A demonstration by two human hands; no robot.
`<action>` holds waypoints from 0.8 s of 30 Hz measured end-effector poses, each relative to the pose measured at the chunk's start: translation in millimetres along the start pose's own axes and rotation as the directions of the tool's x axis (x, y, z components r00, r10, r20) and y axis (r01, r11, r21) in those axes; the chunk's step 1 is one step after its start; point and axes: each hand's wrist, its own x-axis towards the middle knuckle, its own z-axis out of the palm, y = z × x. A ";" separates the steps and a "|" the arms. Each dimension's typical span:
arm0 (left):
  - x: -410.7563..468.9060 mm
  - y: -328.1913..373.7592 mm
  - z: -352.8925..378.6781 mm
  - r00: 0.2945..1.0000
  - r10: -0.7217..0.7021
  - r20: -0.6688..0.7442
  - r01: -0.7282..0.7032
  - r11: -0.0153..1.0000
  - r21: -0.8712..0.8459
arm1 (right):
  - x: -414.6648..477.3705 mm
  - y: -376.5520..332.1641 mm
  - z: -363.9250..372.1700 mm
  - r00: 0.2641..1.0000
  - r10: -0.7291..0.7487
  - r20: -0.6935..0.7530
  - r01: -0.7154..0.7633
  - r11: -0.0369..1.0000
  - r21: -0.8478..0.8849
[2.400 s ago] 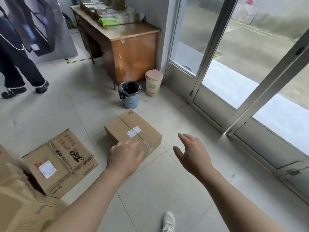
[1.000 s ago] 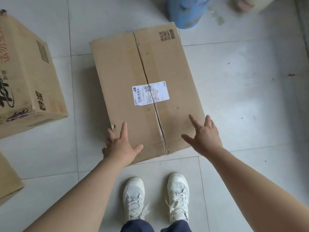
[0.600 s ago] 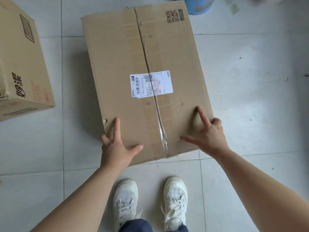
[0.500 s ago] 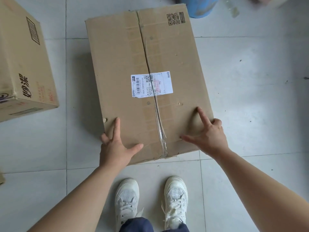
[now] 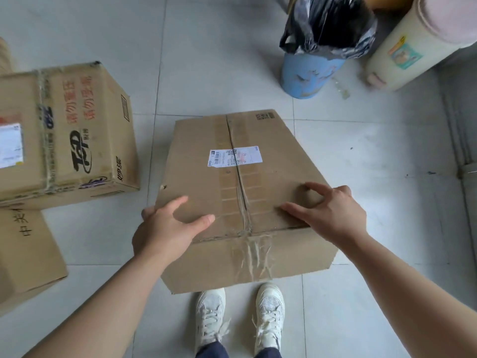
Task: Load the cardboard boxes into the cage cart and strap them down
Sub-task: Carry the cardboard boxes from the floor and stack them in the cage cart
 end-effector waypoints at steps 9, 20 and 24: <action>-87.2 -24.4 -81.0 0.995 -0.095 0.021 0.097 0.991 -0.094 | -69.7 -53.1 -78.6 0.993 -0.086 0.083 0.094 0.990 -0.104; -250.1 -50.9 -189.4 0.952 -0.235 -0.197 0.159 0.927 -0.339 | -179.3 -128.4 -207.5 0.897 -0.442 0.011 0.437 0.882 -0.177; -322.6 -68.6 -227.0 0.897 -0.320 -0.305 0.168 0.885 -0.435 | -232.2 -160.9 -251.4 0.814 -0.581 -0.005 0.571 0.802 -0.173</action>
